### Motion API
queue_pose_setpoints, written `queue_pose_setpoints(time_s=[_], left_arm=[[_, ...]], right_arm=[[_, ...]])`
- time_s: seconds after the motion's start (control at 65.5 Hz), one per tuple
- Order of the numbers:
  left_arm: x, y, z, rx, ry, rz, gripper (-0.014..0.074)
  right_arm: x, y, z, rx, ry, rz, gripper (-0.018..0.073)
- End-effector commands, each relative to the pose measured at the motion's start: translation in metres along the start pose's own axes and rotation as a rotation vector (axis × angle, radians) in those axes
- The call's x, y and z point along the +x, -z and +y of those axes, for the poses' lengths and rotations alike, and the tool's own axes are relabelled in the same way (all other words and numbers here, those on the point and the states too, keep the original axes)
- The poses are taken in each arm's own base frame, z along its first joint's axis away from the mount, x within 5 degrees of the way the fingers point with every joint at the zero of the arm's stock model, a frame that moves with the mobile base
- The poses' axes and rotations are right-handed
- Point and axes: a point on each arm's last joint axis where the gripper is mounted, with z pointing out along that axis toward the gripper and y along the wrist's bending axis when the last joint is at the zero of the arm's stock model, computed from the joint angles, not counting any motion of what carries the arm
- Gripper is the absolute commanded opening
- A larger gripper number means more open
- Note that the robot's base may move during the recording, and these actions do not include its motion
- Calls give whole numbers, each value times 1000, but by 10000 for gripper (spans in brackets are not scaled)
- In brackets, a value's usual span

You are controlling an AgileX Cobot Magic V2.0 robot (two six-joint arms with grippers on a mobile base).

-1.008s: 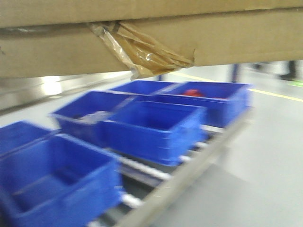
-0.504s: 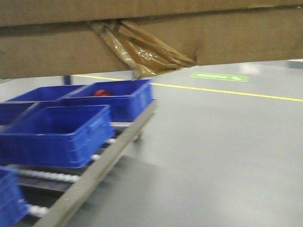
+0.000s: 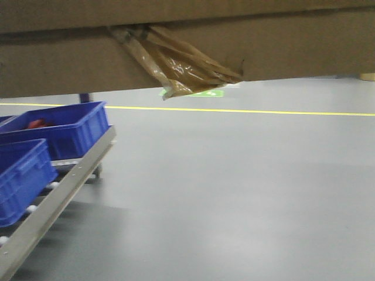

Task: Grab carton from right shelf to conveyor
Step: 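Hold the carton with both grippers while driving to the conveyor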

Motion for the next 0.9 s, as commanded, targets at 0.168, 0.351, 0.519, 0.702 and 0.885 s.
queue_pose_setpoints(time_s=[0.168,0.351,0.519,0.702,0.885], left_arm=[[-1,7,3,-15,-16,-29,-21],[-1,7,3,-15,-16,-29,-21],[-1,7,3,-15,-16,-29,-21],[-1,7,3,-15,-16,-29,-21],[-1,7,3,-15,-16,-29,-21]], right_arm=[[-4,8,-2,13,15,-63,-64],[-4,8,-2,13,15,-63,-64],[-4,8,-2,13,15,-63,-64],[-4,8,-2,13,15,-63,-64],[-4,8,-2,13,15,-63,-64]])
